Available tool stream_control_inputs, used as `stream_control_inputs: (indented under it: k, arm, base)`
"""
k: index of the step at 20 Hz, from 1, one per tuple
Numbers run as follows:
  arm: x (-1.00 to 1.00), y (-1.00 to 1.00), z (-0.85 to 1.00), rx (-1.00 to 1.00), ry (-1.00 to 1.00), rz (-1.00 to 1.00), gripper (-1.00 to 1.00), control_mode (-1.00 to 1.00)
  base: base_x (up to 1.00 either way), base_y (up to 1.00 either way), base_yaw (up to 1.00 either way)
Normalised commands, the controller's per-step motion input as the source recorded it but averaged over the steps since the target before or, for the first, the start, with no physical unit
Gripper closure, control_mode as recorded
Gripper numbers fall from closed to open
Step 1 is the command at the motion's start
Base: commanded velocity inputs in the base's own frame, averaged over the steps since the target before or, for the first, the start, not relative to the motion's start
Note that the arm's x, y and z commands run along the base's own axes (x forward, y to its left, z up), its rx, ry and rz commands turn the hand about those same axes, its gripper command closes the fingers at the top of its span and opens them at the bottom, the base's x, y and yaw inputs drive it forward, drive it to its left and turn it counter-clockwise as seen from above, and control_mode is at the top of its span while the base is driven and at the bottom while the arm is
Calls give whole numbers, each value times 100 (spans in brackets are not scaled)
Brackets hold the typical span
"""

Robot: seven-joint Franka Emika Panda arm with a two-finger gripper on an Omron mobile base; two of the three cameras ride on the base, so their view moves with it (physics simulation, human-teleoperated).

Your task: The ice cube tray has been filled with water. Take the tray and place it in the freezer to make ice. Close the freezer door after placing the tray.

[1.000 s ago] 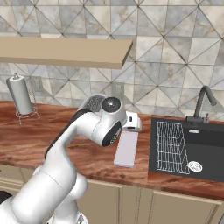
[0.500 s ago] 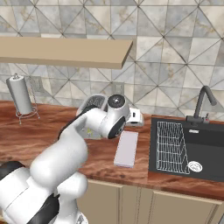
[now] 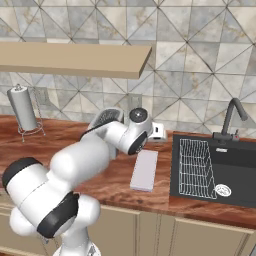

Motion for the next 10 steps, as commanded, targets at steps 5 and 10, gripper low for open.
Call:
stream_control_inputs:
  k: [5, 10]
  arm:
    - [42, -11, -1, 4, 0, 0, -100, -100]
    - [32, -15, -9, 2, 0, 0, -100, -100]
  base:
    - [0, 0, 0]
    - [0, 0, 0]
